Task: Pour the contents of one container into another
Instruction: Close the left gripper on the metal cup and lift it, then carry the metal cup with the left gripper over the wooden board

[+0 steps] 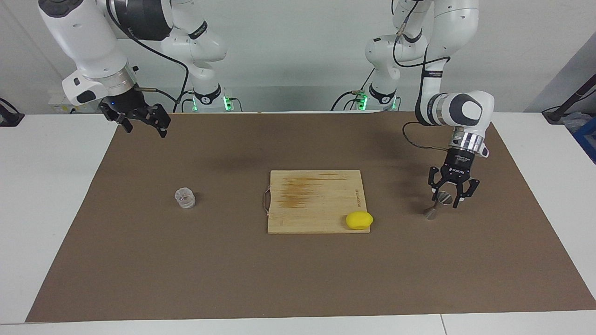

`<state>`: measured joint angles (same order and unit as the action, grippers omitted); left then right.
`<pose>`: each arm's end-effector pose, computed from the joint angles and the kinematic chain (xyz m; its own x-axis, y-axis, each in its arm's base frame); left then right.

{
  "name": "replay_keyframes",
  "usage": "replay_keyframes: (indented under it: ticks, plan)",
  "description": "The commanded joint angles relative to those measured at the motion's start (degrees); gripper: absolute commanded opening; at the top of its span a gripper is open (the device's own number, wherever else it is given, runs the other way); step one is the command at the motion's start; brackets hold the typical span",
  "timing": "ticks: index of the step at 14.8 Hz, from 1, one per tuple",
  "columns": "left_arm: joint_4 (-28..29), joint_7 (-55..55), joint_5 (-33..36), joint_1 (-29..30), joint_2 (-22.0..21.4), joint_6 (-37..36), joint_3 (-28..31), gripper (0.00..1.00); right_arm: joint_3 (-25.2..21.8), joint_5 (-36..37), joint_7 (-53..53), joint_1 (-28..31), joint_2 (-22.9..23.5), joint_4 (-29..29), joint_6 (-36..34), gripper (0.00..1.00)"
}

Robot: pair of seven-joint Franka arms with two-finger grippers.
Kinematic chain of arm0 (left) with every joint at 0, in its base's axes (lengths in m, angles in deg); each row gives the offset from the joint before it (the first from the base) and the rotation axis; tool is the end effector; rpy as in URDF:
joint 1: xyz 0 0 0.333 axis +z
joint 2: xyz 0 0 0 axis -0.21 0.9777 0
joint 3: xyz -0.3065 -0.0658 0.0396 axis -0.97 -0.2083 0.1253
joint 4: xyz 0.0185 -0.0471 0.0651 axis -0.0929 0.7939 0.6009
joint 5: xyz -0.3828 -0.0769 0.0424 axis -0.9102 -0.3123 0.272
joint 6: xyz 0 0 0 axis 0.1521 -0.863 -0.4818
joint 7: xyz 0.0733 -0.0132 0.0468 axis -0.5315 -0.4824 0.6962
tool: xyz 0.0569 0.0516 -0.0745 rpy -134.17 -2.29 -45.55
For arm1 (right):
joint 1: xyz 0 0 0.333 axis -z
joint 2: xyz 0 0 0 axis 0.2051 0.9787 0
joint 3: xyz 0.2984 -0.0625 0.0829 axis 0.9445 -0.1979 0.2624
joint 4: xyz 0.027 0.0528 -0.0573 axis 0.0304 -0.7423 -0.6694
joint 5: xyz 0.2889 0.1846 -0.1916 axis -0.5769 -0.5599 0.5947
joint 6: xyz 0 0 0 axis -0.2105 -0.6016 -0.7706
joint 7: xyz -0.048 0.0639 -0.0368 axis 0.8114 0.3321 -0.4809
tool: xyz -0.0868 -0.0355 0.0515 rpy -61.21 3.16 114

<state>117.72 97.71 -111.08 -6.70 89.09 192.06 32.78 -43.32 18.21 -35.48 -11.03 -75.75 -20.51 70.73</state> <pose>0.5338 0.0483 0.3257 -0.4784 0.3546 -0.8033 0.5035 0.8603 0.0799 0.5481 -0.0039 0.5988 0.9814 -0.1871 -0.0434 -0.1860 -0.9821 0.0286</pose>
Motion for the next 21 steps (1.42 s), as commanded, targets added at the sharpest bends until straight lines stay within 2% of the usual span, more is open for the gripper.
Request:
replay_keyframes:
  ticks: [1, 4, 9, 12, 14, 21]
  plan:
    - [0.60, -1.20, -1.58, -1.03, -0.93, 1.64, 0.37, 0.17, 0.10, -0.97, 0.14, 0.43, -1.51, -1.95, 1.71, 1.00]
    - [0.52, -1.03, -1.58, -1.38, -1.19, 2.43, 0.37, 0.00, 0.10, -0.97, 0.14, 0.43, -1.51, -1.95, 1.71, 1.00]
    - [-2.20, -0.94, -1.05, -4.37, -1.46, 7.53, 0.02, 0.00, 0.10, -0.97, 0.14, 0.43, -1.51, -1.95, 1.71, 1.00]
    - [-2.47, 0.29, -0.87, -6.21, -3.39, 7.53, -1.21, 0.00, 0.10, -0.97, 0.22, 0.43, -1.51, -1.95, 1.71, 1.00]
    - [-2.73, 5.11, -0.87, -9.10, -4.09, 7.44, -1.74, 0.00, 0.01, -0.97, 0.14, 0.60, -1.51, -1.87, 1.71, 1.00]
    - [-8.61, 5.48, 0.00, -15.79, -3.04, 4.11, -3.24, 0.00, 0.01, -1.06, -0.04, 0.95, -1.42, -1.34, 1.53, 1.00]
